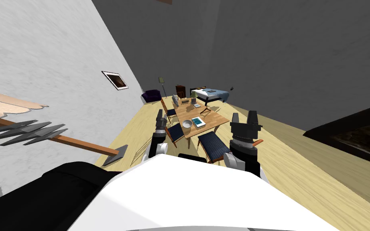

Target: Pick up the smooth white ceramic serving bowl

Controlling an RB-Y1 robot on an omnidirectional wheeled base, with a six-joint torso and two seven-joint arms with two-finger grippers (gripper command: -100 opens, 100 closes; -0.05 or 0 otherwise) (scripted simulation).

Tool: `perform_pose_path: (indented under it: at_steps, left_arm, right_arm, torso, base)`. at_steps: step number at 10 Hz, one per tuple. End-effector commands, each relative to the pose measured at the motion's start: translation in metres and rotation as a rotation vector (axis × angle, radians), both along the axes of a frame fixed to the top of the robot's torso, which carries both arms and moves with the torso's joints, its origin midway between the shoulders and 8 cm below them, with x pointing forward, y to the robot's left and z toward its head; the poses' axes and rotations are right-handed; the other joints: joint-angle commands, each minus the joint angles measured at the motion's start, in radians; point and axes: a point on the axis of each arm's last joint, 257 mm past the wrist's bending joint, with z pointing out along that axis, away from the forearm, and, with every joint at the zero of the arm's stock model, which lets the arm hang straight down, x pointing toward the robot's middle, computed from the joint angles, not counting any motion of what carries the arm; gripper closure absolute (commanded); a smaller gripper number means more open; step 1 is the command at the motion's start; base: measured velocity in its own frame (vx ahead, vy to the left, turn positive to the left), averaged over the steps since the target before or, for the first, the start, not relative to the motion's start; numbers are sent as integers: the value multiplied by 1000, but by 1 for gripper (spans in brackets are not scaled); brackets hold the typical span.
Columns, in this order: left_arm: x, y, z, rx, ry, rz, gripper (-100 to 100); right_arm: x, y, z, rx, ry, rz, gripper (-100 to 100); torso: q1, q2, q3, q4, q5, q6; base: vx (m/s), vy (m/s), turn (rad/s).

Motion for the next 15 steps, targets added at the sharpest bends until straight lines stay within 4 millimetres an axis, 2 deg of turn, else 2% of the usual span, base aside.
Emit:
perform_pose_path:
  at_steps: [1,6,10,11,13,14,15]
  left_arm:
    - [4,-2,-4,26,18,-16,-100]
    - [35,3,-34,85,130,-54,-100]
    - [71,19,-65,95,253,-58,-100]
    - [72,20,-67,94,262,-56,-100]
    - [90,30,-83,92,326,-54,-100]
    - [91,31,-86,91,337,-52,-100]
    - [101,37,-96,88,377,-49,-100]
  right_arm:
    - [0,0,0,0,0,0,0]
    - [0,0,0,0,0,0,0]
    - [0,0,0,0,0,0,0]
    - [0,0,0,0,0,0,0]
    - [0,0,0,0,0,0,0]
    - [0,0,0,0,0,0,0]
    - [0,0,0,0,0,0,0]
  torso:
    - [0,0,0,0,0,0]
    - [2,4,2,1,1,0]
    - [3,8,4,2,1,0]
    - [3,8,5,2,1,0]
    - [2,5,3,1,1,0]
    - [3,6,3,1,1,0]
    - [2,5,3,1,1,-1]
  base:
    - [-13,2,-54]
    - [-54,22,-117]
    - [-118,29,-216]
    - [-89,26,-64]
    - [-87,23,-214]
    - [-80,18,-72]
    - [-92,11,-123]
